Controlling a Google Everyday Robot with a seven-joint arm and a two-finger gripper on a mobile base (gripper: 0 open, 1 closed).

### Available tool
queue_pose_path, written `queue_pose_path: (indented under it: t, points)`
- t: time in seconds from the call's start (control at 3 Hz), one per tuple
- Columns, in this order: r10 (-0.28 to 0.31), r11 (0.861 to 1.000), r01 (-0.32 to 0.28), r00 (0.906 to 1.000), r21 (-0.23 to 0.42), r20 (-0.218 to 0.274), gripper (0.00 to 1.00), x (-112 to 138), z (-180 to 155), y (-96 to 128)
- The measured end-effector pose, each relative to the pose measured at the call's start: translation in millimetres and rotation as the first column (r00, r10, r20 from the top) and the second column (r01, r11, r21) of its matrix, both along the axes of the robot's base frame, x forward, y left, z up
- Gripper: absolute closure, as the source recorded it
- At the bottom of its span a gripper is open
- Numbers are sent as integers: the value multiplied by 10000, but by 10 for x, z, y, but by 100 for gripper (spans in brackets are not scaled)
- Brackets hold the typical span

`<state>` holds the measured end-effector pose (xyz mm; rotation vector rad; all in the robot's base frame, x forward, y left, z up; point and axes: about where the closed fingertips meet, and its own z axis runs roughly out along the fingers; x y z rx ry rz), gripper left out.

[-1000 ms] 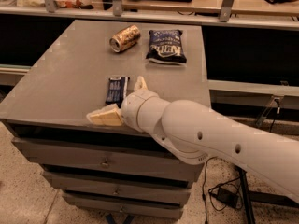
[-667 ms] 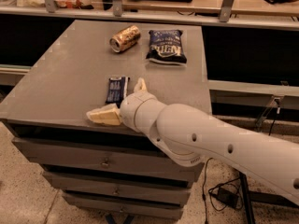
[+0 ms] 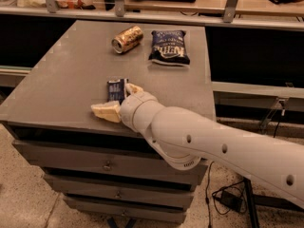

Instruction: Pick rxbar blueberry

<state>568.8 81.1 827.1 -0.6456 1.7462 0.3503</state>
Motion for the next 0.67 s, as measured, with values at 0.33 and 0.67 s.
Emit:
queue_pose_path:
  t: [0.33, 0.67]
  points:
    - [-38, 10000, 38, 10000, -26, -4, 82, 9, 3, -2]
    - [-38, 10000, 38, 10000, -26, -4, 100, 9, 3, -2]
